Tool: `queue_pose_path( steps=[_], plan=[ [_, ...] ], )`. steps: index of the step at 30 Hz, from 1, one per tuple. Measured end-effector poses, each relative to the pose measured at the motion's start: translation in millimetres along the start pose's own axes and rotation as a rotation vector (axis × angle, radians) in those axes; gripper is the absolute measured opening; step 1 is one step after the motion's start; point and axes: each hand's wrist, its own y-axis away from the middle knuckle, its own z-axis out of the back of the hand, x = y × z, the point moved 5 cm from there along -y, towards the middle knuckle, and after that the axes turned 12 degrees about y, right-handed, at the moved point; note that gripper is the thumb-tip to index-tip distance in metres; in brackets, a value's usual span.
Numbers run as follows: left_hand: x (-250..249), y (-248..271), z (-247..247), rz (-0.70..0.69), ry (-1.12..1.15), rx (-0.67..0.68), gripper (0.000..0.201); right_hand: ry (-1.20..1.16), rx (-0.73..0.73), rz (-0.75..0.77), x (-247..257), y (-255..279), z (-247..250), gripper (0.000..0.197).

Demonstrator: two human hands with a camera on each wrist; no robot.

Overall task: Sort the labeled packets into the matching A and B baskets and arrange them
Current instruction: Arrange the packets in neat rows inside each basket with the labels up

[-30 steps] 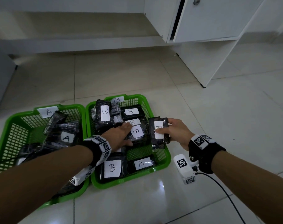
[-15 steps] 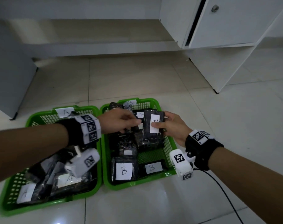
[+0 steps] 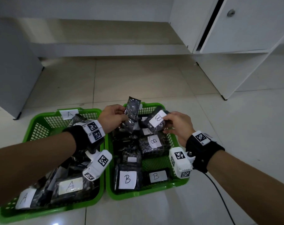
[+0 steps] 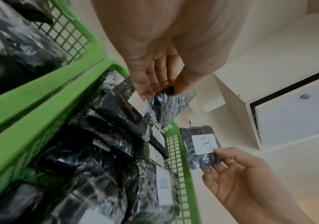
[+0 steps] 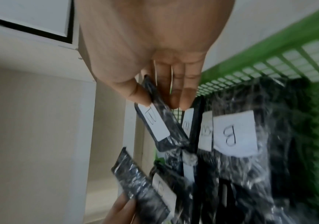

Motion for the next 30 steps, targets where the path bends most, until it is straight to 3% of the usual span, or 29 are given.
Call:
queue_pose_path(
  steps=[5, 9, 12, 15, 20, 23, 27, 30],
  plan=[
    [-2, -14, 13, 0.033, 0.193, -0.058, 0.021, 0.030, 0.009, -0.044, -6, -5, 11, 0.012],
    [-4, -14, 6, 0.092, 0.333, 0.086, 0.041, 0.284, -0.063, 0.146, 5, -23, 7, 0.028],
    [-12, -8, 3, 0.004, 0.112, 0.130, 0.056, 0.608, 0.028, 0.338, 27, -41, -13, 0.040],
    [-15, -10, 8, -0.146, -0.309, -0.026, 0.040, 0.910, 0.000, 0.497, 45, -57, -38, 0.034],
    [-7, -18, 14, -0.177, -0.423, -0.106, 0.032, 1.098, 0.109, 0.620, 39, -74, -73, 0.031],
    [7, -24, 16, -0.062, -0.163, -0.065, 0.044, 1.075, 0.075, 0.670, 30, -80, -77, 0.029],
    [13, -27, 14, 0.053, 0.256, 0.016, 0.065, 1.236, -0.096, 0.889, 30, -72, -69, 0.023],
    [7, -28, 12, 0.082, 0.391, 0.056, 0.059, 1.351, -0.009, 0.763, 19, -74, -62, 0.030]
  ],
)
